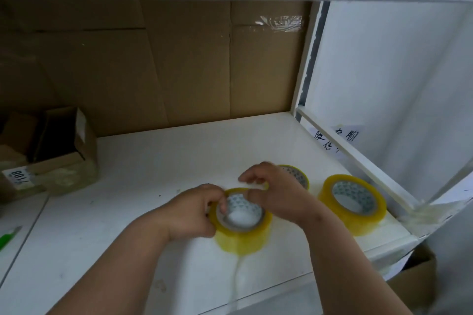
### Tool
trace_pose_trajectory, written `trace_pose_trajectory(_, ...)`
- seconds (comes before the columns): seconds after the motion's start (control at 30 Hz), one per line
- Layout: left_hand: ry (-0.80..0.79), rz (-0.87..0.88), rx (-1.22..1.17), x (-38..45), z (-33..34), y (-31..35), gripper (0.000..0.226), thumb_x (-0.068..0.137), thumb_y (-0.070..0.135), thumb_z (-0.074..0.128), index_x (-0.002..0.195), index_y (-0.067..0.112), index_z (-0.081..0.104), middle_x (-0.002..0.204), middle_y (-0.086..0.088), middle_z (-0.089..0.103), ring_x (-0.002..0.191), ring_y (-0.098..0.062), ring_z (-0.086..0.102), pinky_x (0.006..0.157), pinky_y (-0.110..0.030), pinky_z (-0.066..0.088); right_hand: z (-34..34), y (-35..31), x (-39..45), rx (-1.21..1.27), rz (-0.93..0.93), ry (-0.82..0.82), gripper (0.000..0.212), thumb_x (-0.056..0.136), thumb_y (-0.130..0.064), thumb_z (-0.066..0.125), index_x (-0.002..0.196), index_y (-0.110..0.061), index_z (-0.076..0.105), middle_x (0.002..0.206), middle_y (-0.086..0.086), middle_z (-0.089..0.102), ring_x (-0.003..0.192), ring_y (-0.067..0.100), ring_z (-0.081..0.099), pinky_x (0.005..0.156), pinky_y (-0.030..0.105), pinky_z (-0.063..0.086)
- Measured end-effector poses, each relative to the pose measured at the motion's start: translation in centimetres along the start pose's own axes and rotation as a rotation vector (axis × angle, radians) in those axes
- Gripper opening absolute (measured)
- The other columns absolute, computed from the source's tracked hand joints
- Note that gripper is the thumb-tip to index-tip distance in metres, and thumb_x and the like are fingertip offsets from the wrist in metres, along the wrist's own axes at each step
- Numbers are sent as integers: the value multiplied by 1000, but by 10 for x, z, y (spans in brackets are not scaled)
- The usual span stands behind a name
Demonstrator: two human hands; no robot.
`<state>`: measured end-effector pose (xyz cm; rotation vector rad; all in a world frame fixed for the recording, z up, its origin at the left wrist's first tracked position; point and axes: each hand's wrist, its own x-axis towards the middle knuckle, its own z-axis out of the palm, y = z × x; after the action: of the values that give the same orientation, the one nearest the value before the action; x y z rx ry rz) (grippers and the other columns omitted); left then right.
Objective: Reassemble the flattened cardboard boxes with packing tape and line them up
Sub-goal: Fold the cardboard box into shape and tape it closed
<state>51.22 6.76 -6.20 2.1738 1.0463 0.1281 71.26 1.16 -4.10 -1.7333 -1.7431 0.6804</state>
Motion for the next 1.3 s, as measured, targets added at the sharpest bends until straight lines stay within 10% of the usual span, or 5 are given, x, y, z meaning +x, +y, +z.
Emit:
trace_pose_trajectory(0.33, 283, -230, -202, -79, -39, -67, 47, 48, 24, 67, 90, 45, 63, 105, 5, 69, 100, -12, 66, 89, -36, 55, 84, -67, 19, -370, -203, -379, 33, 78, -37, 72, 111, -35, 67, 127, -7, 56, 138, 8, 28, 117, 50, -10)
trace_pose_trajectory(0.67, 648, -350, -404, -191, -70, -124, 36, 89, 0, 62, 97, 33, 74, 98, 14, 75, 85, -1, 69, 75, -17, 49, 173, -166, 17, -57, -200, -314, 12, 82, -40, 69, 88, -30, 64, 80, -13, 55, 110, 24, 51, 88, 25, 46)
trace_pose_trajectory(0.93, 1081, -426, -183, -267, -106, -153, 21, 95, 17, 60, 108, 28, 73, 99, 14, 69, 89, -7, 62, 70, -10, 42, 224, -222, -1, -529, -245, -366, 11, 84, -33, 60, 92, -25, 57, 102, -4, 64, 98, 22, 52, 94, 31, 33)
trace_pose_trajectory(1.13, 1527, -506, 164, -312, -130, -171, 42, 84, 13, 67, 126, 14, 63, 127, -16, 54, 121, -35, 41, 98, -47, 35, 241, -263, -5, -510, -37, -473, 15, 78, -36, 57, 76, -22, 52, 88, -5, 57, 85, 20, 54, 73, 29, 42)
trace_pose_trajectory(1.3, 1334, -589, 158, -334, -152, -202, 61, 88, 28, 68, 145, 28, 46, 160, -7, 23, 144, -34, 20, 110, -54, 29, 269, -297, -3, -273, -73, -132, 16, 90, -35, 48, 87, -25, 60, 91, -11, 65, 95, 15, 58, 99, 35, 31)
